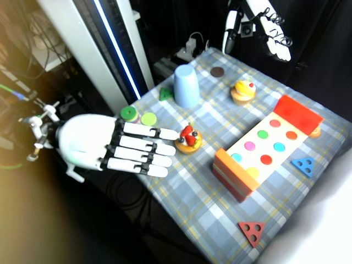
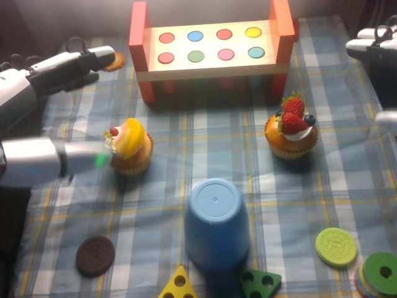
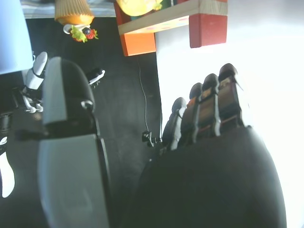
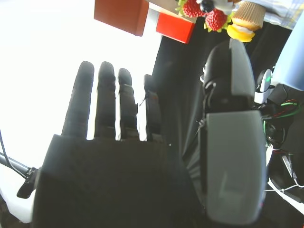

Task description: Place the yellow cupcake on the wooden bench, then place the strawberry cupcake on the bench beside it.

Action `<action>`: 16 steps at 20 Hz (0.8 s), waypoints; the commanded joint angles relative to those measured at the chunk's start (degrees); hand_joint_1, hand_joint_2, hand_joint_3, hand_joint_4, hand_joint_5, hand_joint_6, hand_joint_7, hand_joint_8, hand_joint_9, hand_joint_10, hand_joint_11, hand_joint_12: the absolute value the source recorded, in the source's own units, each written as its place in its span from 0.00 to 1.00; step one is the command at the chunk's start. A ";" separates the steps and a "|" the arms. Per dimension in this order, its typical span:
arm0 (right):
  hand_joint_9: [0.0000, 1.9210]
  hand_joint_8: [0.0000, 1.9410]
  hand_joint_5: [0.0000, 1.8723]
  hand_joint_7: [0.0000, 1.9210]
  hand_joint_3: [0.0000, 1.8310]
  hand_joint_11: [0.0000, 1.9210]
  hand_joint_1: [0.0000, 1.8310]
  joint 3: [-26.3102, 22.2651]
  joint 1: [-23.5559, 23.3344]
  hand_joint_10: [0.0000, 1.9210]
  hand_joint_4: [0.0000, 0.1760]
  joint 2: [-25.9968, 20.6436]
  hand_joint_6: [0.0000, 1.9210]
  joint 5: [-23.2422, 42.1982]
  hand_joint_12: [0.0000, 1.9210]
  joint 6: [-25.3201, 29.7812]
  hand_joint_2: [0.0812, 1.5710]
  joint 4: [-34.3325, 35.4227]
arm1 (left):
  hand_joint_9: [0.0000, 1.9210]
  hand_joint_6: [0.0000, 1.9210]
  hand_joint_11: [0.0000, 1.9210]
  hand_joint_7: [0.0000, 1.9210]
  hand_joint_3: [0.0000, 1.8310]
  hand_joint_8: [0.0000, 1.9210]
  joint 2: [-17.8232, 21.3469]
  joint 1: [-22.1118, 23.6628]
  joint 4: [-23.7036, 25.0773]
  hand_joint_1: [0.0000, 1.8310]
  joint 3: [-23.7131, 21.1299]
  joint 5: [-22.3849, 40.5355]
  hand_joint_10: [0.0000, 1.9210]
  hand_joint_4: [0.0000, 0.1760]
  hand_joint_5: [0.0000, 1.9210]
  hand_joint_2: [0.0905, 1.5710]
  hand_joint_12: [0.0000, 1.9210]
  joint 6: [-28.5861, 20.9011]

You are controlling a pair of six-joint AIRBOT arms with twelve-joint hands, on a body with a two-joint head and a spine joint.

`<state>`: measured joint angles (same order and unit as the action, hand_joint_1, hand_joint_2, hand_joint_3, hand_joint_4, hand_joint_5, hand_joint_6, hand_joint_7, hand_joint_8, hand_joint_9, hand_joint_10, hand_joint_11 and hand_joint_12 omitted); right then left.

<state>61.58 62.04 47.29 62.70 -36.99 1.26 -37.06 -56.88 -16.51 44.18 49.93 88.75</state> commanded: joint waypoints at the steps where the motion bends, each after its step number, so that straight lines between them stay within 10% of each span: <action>1: 0.19 0.00 0.21 0.18 0.00 0.14 0.15 0.24 -0.96 0.00 0.03 -0.04 0.00 6.73 0.18 0.24 0.83 1.10 | 0.15 0.00 0.00 0.17 0.00 0.00 -0.60 1.41 -0.07 0.03 0.76 4.97 0.00 1.00 0.11 0.72 0.27 1.03; 7: 0.19 0.00 0.21 0.19 0.00 0.17 0.17 0.26 -1.01 0.00 0.04 -0.04 0.00 6.74 0.15 0.36 0.83 0.88 | 0.07 0.00 0.00 0.09 0.00 0.00 -6.92 11.50 -7.08 0.30 4.64 -10.73 0.00 1.00 0.10 0.55 0.20 23.30; 16: 0.21 0.00 0.22 0.20 0.00 0.19 0.17 0.33 -1.01 0.01 0.00 -0.03 0.00 6.74 0.15 0.58 0.83 0.64 | 0.07 0.00 0.00 0.09 0.00 0.00 -11.29 14.46 -14.72 0.35 8.81 -20.93 0.00 1.00 0.06 0.53 0.13 37.09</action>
<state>61.67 61.65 47.33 62.65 -36.91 0.58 -48.60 -42.96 -32.36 53.17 24.18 126.50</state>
